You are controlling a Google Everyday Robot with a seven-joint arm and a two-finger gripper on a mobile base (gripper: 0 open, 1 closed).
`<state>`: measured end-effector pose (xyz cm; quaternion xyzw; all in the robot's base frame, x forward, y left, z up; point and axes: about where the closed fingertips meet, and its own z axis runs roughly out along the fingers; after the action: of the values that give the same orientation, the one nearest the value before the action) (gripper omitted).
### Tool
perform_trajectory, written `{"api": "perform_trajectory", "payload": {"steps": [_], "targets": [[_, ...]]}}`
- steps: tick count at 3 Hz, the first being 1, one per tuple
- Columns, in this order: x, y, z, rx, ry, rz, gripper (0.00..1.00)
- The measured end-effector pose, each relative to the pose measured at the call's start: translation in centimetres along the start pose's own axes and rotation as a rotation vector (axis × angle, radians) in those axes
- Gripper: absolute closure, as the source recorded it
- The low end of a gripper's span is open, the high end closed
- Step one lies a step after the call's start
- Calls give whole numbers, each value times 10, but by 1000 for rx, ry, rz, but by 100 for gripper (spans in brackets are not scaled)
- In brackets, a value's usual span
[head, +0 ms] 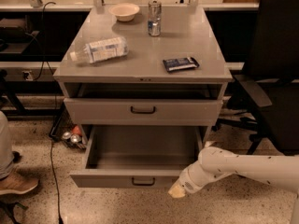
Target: Close middle drawer
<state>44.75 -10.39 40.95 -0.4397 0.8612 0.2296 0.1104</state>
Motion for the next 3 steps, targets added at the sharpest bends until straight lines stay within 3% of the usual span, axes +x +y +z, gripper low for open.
{"api": "perform_trajectory", "payload": {"steps": [1, 3], "targets": [[-23, -30, -1, 79, -82, -60, 100], [-25, -29, 1, 83, -82, -89, 100]]}}
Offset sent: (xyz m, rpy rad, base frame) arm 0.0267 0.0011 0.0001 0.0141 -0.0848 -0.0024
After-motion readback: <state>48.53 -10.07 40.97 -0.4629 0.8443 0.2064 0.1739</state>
